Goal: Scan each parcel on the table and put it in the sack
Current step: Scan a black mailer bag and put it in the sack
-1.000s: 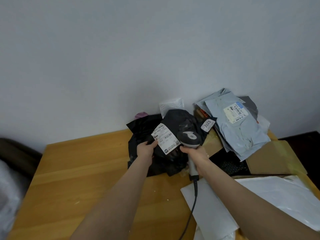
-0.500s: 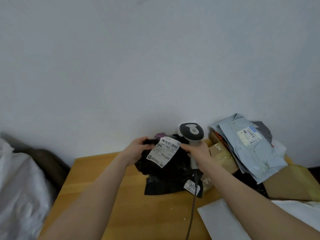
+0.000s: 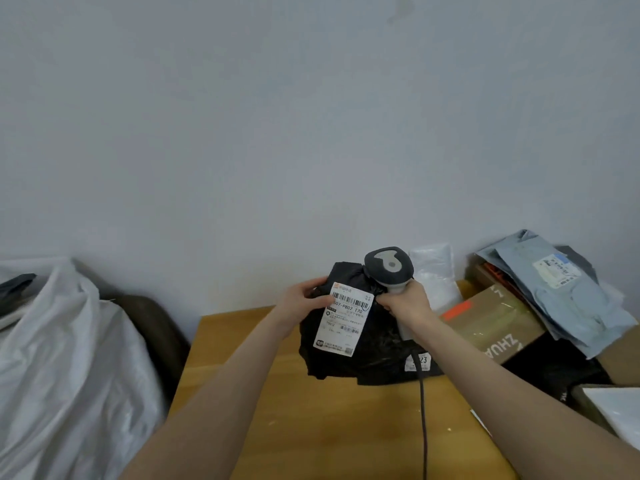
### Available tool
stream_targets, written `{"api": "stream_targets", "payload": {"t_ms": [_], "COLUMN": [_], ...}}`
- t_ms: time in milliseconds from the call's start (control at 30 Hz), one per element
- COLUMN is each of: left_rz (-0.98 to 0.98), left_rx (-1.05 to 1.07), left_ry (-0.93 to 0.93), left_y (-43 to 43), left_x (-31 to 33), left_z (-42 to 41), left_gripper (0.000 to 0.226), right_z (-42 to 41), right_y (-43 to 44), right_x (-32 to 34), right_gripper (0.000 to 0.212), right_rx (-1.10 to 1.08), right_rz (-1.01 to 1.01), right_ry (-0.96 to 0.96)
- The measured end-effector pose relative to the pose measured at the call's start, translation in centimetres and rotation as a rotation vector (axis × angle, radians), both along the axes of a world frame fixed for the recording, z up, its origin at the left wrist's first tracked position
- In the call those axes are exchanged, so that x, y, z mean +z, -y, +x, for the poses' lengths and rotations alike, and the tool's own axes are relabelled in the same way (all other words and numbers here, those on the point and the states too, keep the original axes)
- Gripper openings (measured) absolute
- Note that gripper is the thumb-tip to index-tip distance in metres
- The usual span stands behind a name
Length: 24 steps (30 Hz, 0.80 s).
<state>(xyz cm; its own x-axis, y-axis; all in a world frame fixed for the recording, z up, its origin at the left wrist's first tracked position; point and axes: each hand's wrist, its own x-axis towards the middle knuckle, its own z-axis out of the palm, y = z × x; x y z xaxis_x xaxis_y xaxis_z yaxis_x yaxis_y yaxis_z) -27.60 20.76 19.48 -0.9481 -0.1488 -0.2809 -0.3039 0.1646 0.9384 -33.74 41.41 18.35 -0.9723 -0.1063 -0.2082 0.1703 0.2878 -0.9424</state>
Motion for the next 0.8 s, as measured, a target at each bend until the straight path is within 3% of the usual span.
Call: {"api": "stream_targets", "payload": {"t_ms": [200,333,467,567,800], "left_rz": [-0.053,-0.178,-0.258,-0.233,0.035], "left_rx": [-0.076,-0.099,0.075,0.234,0.552], "left_ry": [-0.019,0.001,-0.051,-0.017,0.098], "left_y": [2.9,3.8,3.6,3.2,2.0], "left_x": [0.6,0.9,0.9,1.0,0.2], "left_z": [1.5,2.0,2.5,2.9,3.7], "left_gripper": [0.069,0.039,0.021,0.024,0.025], "right_z": [2.0,2.9,3.9,5.5,12.1], "right_y": [2.4,3.2,3.1,2.7,2.0], "right_x": [0.1,0.7,1.0,1.0,1.2], "right_gripper": [0.028,0.028,0.014,0.016,0.015], "right_rx": [0.012,0.036,-0.015,-0.093,0.027], "right_rz": [-0.014,-0.024,-0.095,-0.117,-0.319], "right_ry": [0.018,0.006,0.021,0.047,0.241]}}
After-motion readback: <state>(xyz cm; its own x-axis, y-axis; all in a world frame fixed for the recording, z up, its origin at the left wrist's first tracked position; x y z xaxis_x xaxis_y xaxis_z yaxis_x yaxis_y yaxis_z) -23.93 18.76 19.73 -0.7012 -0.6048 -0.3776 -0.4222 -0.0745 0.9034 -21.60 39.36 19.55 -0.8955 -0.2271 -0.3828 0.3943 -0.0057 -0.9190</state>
